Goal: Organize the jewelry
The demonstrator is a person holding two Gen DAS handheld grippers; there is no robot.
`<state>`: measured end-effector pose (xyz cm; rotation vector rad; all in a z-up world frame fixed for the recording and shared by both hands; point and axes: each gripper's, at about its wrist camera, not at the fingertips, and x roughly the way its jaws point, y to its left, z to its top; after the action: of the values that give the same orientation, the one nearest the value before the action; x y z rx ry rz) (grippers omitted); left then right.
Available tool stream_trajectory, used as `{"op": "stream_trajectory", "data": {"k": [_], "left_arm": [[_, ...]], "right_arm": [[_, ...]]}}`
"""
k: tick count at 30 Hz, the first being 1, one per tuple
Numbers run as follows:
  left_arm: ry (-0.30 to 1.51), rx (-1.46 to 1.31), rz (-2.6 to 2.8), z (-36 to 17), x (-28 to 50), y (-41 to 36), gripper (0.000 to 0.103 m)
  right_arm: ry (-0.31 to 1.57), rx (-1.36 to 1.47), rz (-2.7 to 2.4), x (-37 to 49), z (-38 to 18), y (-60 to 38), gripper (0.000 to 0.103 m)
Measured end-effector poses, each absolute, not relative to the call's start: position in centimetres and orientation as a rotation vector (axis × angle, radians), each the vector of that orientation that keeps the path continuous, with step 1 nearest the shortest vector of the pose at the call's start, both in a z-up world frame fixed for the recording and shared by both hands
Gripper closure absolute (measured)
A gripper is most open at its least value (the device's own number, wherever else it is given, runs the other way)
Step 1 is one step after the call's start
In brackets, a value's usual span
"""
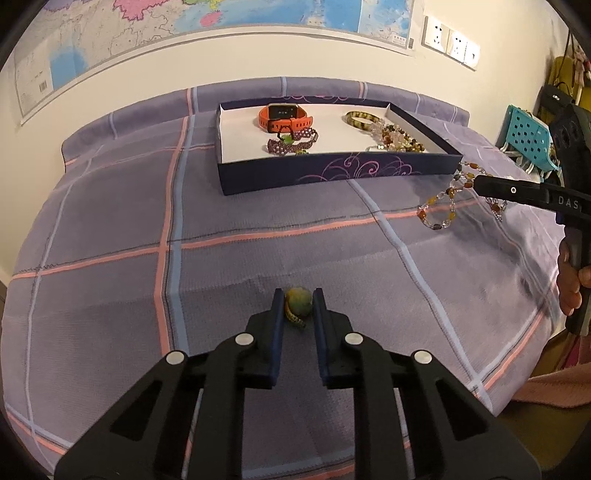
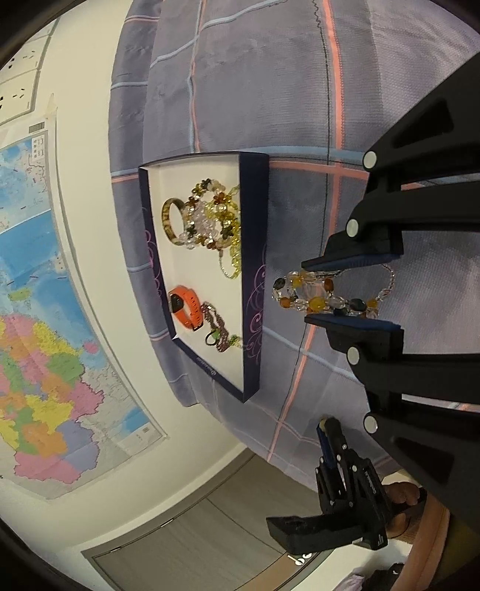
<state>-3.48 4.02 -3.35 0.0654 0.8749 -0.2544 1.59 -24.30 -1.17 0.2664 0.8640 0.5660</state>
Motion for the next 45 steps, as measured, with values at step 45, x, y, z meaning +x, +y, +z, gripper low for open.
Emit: {"op": "stream_trajectory", "data": {"k": [45], "left_arm": [[0.720, 0.061, -0.341, 1.9, 0.9, 1.0, 0.087]], "right_arm": [[0.749, 0.245, 0.600, 3.3, 3.5, -24.1, 0.082]]}}
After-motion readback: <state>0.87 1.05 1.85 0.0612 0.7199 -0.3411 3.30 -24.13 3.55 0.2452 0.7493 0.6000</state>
